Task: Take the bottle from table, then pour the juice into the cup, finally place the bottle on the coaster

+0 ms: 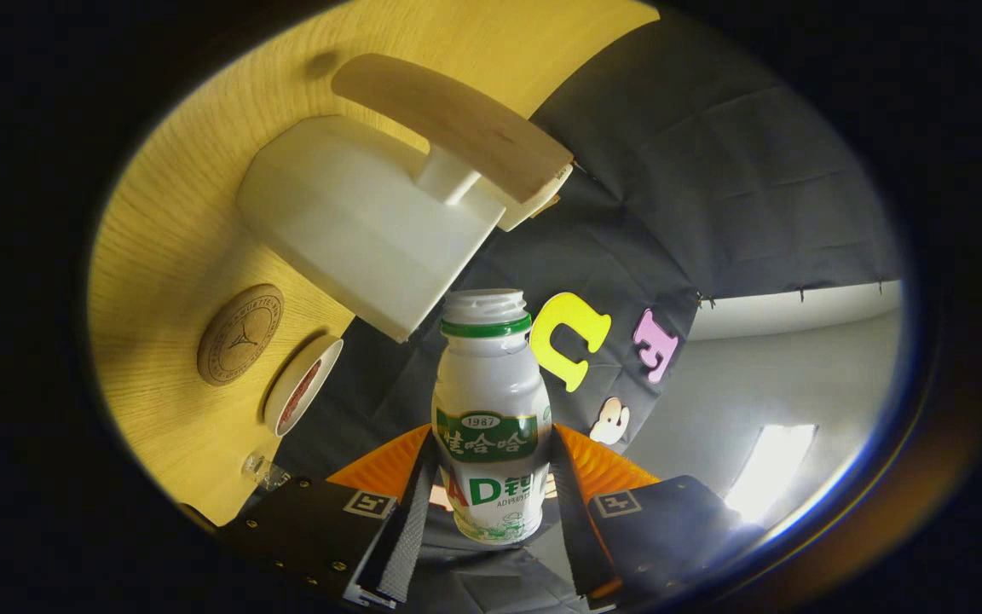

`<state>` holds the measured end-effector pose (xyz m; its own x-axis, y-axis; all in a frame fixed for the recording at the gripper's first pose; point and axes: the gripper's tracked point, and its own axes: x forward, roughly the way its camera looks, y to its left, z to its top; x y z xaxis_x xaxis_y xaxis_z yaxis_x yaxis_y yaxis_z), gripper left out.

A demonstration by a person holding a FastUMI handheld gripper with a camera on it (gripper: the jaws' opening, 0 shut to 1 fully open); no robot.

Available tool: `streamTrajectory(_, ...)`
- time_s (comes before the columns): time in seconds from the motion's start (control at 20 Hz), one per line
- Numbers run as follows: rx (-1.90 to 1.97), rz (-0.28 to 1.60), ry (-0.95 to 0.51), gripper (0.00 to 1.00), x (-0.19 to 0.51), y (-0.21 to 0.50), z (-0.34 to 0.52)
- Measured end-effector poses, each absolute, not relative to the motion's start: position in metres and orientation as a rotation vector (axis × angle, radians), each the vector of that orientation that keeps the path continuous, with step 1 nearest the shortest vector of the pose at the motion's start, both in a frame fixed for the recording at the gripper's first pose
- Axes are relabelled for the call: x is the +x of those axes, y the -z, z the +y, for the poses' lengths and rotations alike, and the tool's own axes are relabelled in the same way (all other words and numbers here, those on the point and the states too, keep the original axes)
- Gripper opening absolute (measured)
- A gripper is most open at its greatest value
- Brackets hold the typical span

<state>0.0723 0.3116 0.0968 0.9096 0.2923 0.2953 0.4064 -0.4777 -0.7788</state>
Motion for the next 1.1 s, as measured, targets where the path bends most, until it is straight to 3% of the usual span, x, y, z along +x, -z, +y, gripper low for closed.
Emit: streamTrajectory(1.1,-1.849,-0.445,0.154,0.69,0.072,-0.111,0.29)
